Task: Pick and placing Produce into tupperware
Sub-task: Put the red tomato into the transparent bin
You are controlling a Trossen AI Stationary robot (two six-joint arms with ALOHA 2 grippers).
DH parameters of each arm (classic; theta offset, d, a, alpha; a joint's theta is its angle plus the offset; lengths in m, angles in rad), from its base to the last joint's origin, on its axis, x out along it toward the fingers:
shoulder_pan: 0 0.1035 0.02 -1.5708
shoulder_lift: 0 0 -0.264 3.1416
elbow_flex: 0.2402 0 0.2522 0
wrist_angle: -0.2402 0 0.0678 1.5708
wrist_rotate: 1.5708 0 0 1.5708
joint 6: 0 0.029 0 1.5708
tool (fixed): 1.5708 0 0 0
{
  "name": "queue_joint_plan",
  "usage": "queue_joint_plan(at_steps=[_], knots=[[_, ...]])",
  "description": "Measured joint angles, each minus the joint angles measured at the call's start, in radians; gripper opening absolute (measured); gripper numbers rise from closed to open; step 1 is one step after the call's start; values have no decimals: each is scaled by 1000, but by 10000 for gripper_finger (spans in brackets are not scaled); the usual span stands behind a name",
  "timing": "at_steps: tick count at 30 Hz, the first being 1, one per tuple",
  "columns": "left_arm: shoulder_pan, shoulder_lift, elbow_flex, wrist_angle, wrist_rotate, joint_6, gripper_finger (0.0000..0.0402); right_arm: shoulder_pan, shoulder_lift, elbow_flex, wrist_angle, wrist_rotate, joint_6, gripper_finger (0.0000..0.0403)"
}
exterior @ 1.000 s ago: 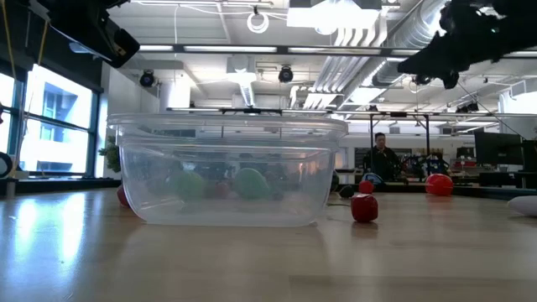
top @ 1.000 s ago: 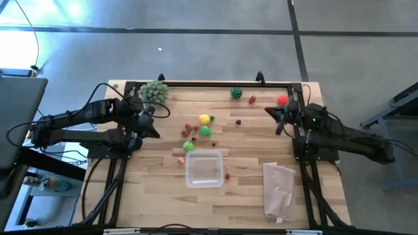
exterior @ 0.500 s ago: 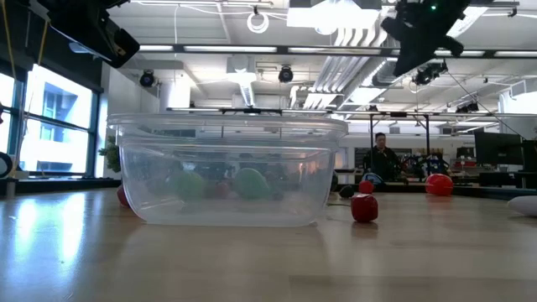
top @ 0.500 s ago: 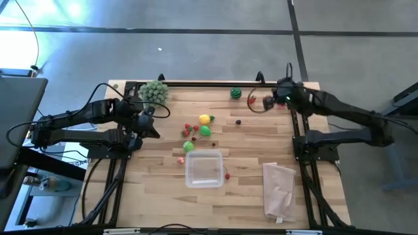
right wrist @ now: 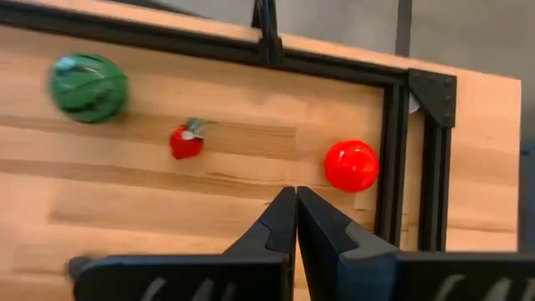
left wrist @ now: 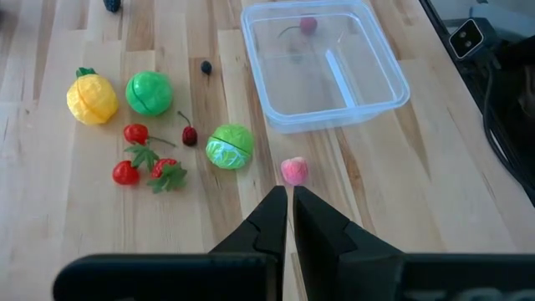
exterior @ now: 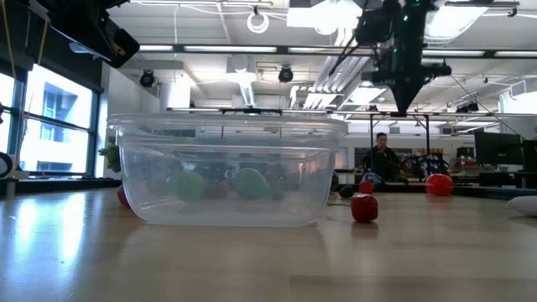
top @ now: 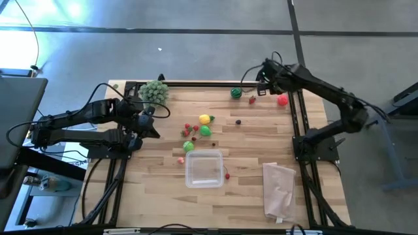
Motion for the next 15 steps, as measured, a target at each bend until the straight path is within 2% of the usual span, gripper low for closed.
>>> queue_joint_plan(at_steps=[8, 15], knots=[[0, 0, 0, 0, 0, 0, 14, -159, 146, -1, 7, -84, 10, 5], [0, 0, 0, 0, 0, 0, 14, -184, 237, -2, -9, -85, 102, 5]])
